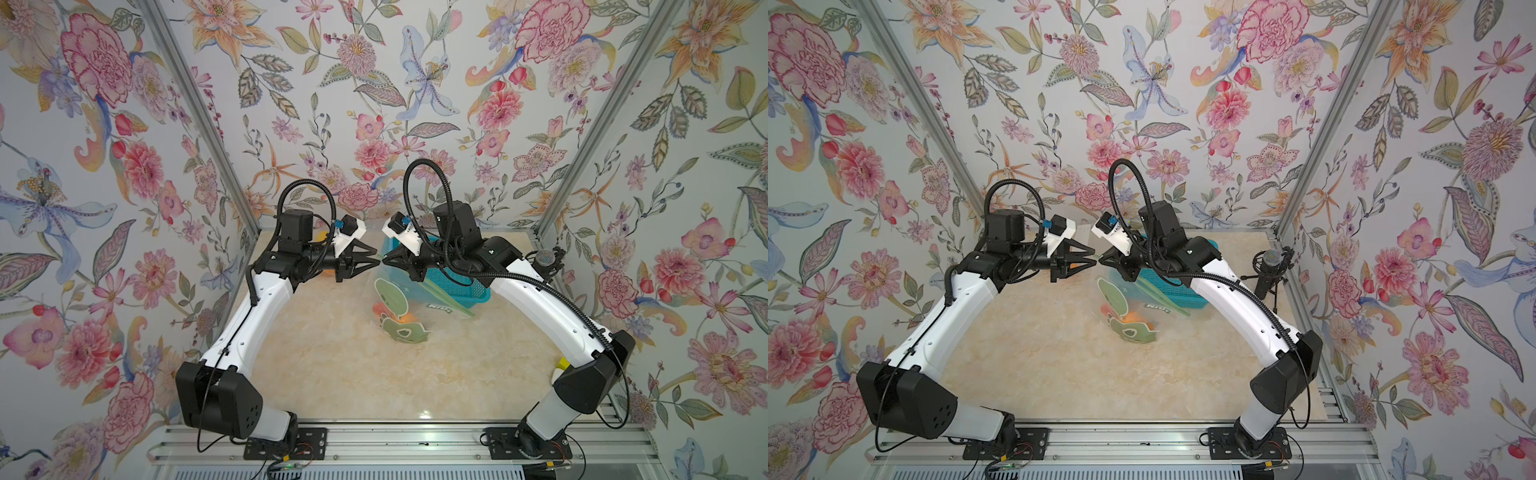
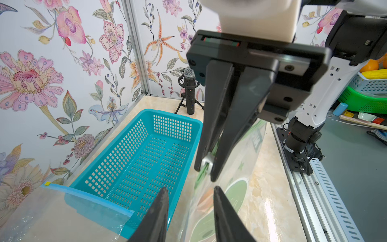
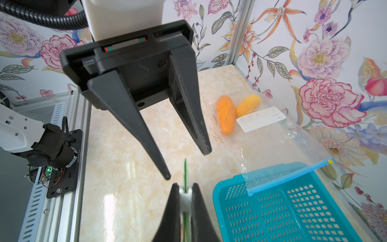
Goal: Place the mango in a zip-top bag and seal the zipper
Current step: Zip the zipper on the zipper food storage bag.
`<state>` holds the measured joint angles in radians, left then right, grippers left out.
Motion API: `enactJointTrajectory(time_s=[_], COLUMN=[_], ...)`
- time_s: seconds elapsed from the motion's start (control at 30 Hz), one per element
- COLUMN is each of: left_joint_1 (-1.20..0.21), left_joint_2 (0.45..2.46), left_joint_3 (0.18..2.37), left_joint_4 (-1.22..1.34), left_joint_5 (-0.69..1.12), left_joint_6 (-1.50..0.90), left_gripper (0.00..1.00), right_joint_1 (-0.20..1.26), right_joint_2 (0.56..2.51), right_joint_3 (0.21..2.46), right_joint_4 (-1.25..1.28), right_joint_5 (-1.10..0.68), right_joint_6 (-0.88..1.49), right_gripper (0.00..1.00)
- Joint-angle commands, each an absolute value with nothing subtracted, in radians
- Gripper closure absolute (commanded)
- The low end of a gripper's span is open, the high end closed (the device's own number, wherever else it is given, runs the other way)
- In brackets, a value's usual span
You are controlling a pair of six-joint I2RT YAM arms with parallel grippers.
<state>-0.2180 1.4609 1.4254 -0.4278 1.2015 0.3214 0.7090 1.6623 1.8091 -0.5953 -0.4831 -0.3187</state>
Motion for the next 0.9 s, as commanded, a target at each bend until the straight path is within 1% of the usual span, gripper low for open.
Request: enactJointTrajectory(time_s=[0.0,0.17,0.33,0.47,0.6,0.77,0.87], left_joint_1=[-0.219,-0.223,-0.227,-0.229,-0.229,-0.23,-0.229], left_joint_2=[1.47,1.473,1.477,1.477,1.473,1.456,1.423], left_joint_3=[1.456,1.463,1.473,1.477,1.467,1.449,1.431], left_joint_4=[-0.453,-0.456,-0.456,-0.455,-0.472,-0.463,-0.393], left_joint_5=[1.24,1.248,1.247,1.252,1.253,1.248,1.176], left_joint_6=[0.359,0.364,0.361,0.361,0.378,0.362,0.278], left_gripper=[0.65,0.68,0.75,0.84,1.0,1.0,1.0], right_joint_1=[0.721,0.723,0.727,0.726,0.725,0.722,0.714], right_joint_2=[1.64,1.644,1.646,1.65,1.652,1.652,1.644], right_joint_3=[1.804,1.803,1.801,1.805,1.809,1.807,1.797], right_joint_4=[-0.599,-0.6,-0.6,-0.599,-0.598,-0.599,-0.598], right_joint_5=[-0.506,-0.509,-0.513,-0.506,-0.493,-0.485,-0.478], right_joint_6=[-0.34,-0.343,-0.345,-0.343,-0.344,-0.342,-0.345], right_gripper=[1.0,1.0,1.0,1.0,1.0,1.0,1.0])
